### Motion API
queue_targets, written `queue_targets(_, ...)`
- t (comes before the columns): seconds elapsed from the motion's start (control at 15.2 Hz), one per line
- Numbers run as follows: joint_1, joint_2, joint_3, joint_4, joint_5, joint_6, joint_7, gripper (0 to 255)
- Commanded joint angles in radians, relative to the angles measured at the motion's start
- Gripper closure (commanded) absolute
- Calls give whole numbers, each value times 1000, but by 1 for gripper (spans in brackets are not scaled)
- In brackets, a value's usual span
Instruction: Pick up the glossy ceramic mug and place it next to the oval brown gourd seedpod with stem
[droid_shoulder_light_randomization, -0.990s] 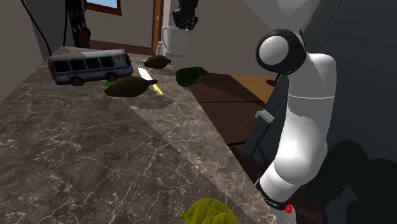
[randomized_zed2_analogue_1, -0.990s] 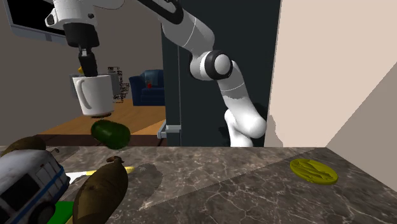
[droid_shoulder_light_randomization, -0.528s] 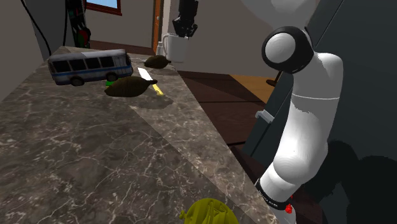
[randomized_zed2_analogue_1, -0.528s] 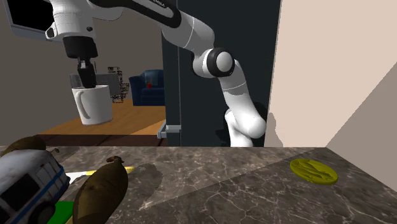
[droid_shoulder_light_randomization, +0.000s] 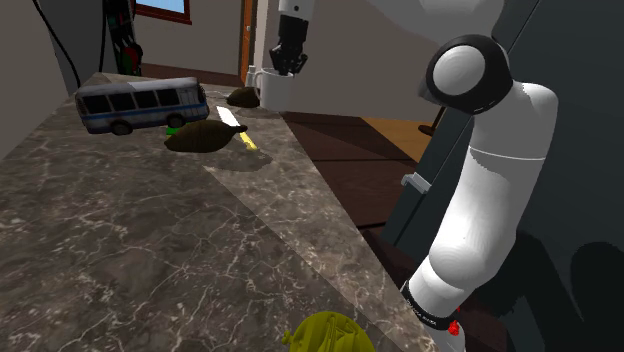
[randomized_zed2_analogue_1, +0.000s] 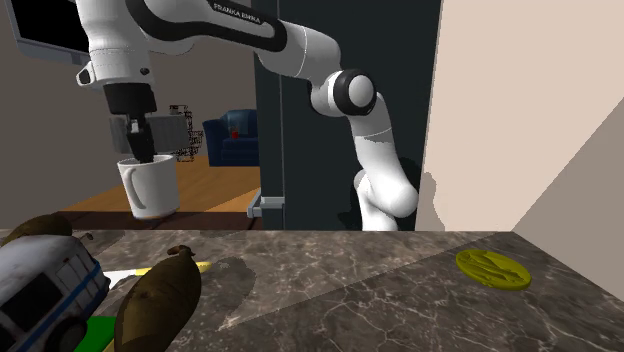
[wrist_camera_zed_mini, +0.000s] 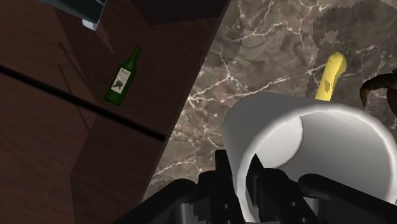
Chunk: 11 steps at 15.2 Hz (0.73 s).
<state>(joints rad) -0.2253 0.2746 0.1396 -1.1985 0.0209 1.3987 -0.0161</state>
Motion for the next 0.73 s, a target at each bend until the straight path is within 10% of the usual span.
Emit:
queue_targets(0.0, -2, -15, 0, -50, 2, 36, -2, 255)
queue_targets(0.66, -7, -57, -2, -251, 7, 195, -12, 255)
